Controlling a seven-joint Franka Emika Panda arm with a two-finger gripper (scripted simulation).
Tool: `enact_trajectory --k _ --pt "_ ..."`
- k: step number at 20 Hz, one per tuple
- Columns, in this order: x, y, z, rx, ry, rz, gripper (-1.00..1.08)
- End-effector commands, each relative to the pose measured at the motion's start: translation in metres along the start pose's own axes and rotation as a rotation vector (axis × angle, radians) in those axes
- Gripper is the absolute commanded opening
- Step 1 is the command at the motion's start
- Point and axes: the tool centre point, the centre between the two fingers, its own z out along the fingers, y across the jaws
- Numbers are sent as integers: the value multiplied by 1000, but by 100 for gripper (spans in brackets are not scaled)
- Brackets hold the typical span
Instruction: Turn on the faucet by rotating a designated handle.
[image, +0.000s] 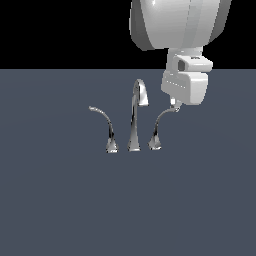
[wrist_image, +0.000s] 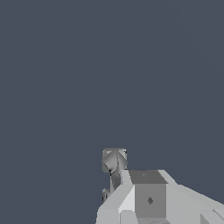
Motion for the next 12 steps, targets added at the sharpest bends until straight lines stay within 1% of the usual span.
enact_trajectory --k 1,4,6,12 --pt "-4 14 0 -13 -5 2 -100" --pt "-5 24 -1 -15 -5 4 -100" --pt "-1 19 0 -8 -2 9 -100" --pt "-22 30 -1 -12 -3 7 -100"
